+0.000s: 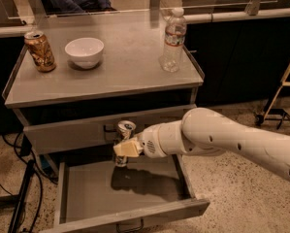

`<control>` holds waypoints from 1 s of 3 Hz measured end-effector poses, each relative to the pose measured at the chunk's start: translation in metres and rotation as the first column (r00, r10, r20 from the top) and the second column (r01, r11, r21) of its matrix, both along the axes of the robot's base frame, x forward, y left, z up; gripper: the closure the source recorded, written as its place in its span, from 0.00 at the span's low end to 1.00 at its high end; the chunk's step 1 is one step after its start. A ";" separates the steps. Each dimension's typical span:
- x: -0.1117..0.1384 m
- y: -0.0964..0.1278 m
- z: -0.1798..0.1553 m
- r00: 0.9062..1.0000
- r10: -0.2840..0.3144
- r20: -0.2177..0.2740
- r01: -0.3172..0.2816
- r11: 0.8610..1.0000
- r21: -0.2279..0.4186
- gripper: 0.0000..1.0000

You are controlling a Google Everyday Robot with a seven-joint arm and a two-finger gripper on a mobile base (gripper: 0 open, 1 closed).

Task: Place redbull can into middle drawer

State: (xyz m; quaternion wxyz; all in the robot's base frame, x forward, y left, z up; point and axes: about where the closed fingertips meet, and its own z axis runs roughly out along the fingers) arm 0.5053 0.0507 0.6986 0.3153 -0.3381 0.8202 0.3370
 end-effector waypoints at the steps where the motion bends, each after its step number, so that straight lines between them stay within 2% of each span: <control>1: -0.007 0.000 -0.017 0.999 -0.048 -0.006 0.048 0.999 0.002 1.00; 2: -0.022 -0.005 -0.061 0.989 -0.147 -0.030 0.147 0.989 -0.010 1.00; 3: -0.024 -0.014 -0.090 0.969 -0.245 -0.025 0.244 0.969 -0.025 1.00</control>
Offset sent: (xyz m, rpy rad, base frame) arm -0.0310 -0.0224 -0.1191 -0.0267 0.0340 -0.3325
